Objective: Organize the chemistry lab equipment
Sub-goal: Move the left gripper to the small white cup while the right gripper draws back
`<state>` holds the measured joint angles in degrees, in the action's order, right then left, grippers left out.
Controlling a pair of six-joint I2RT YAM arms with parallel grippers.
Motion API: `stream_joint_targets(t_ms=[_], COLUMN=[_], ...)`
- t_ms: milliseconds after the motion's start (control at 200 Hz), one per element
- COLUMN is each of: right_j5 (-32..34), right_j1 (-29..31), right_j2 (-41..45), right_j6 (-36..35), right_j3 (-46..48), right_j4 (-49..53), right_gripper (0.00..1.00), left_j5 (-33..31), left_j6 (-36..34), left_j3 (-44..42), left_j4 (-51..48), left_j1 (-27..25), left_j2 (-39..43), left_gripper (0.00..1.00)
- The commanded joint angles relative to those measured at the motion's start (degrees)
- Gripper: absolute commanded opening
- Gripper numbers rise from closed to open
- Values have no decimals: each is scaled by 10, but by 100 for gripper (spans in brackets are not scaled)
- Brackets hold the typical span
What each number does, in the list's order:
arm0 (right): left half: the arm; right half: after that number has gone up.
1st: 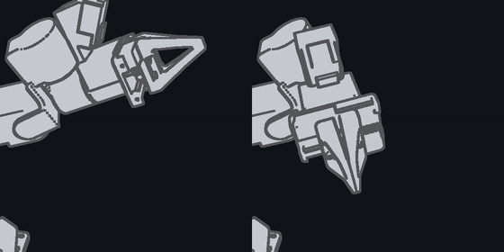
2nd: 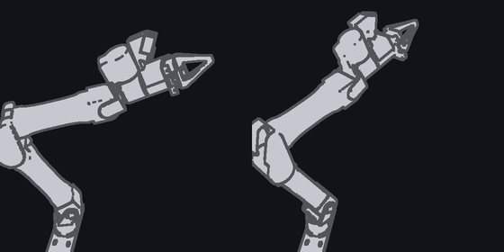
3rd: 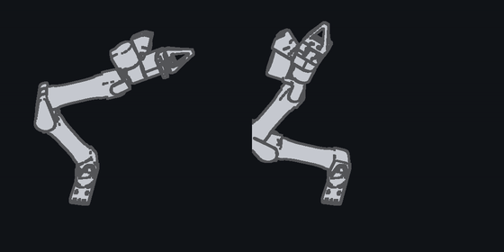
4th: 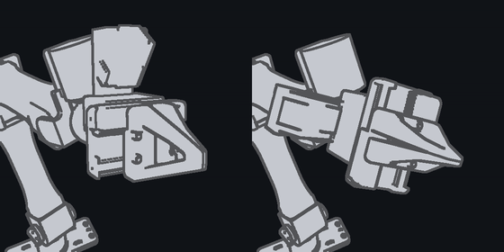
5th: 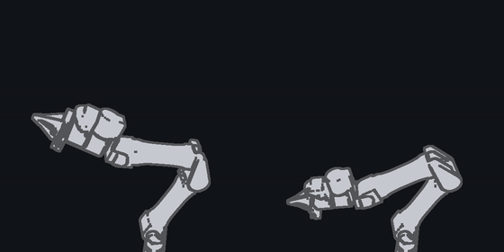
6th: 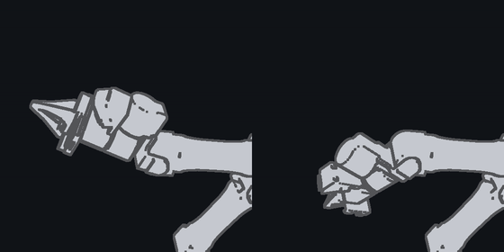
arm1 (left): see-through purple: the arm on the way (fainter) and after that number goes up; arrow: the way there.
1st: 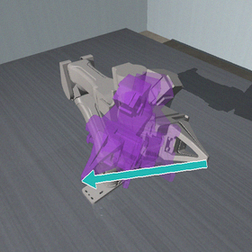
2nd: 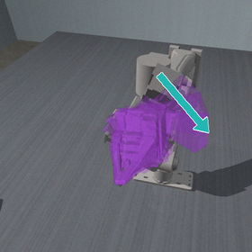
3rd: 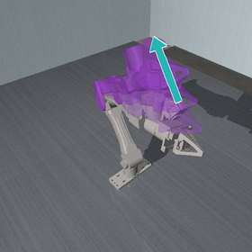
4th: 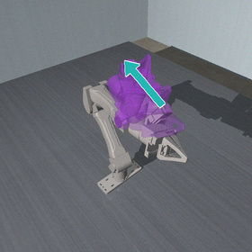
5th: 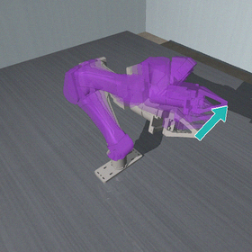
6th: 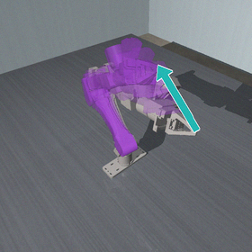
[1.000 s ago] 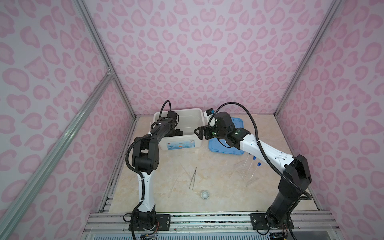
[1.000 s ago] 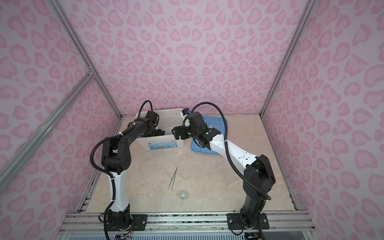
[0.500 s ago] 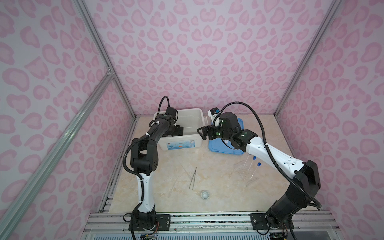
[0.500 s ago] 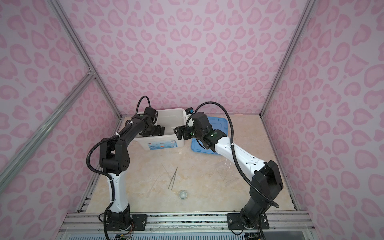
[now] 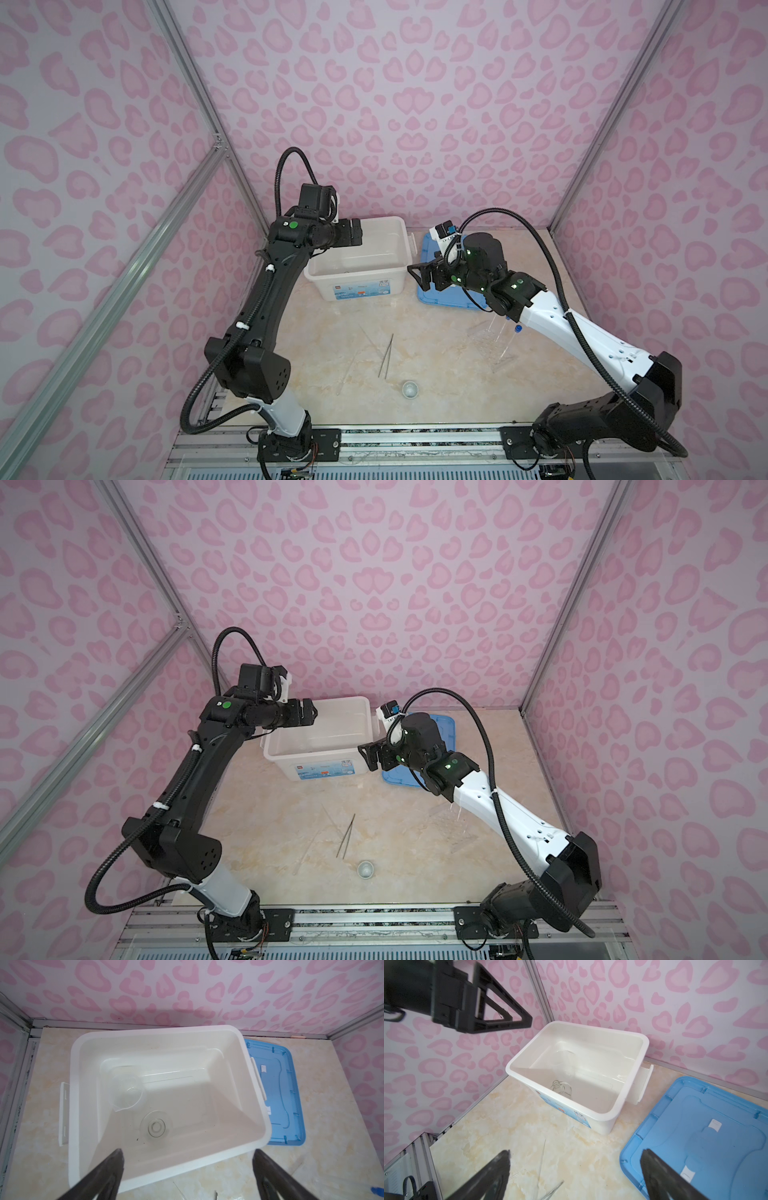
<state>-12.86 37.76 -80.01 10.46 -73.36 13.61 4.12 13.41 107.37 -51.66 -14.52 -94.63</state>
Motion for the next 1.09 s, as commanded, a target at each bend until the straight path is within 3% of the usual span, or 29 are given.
stream_joint_targets(t_ms=[0,150,315,525,775,1090], right_j5=[3,-13,-21,-31,-104,-55], right_j1=[0,0,-3,-5,-18,-19], right_j2=[30,82,118,146,150,166], right_j6=[-27,-25,-29,-9,19,24], right_j3=[33,98,174,225,265,277], right_j4=[18,33,43,55,64,75], right_gripper=[98,98,98,98,99,99], left_j5=[15,35,81,78,20,-25], left_j6=[-18,-38,-5,6,33,73], left_j3=[-21,-90,-265,-388,-518,-617], left_j4=[-45,-61,55,89,158,241], left_j1=[-28,-84,-113,-200,-322,-422], left_j2=[35,93,192,235,259,241], left_gripper=[98,100,98,98,98,97])
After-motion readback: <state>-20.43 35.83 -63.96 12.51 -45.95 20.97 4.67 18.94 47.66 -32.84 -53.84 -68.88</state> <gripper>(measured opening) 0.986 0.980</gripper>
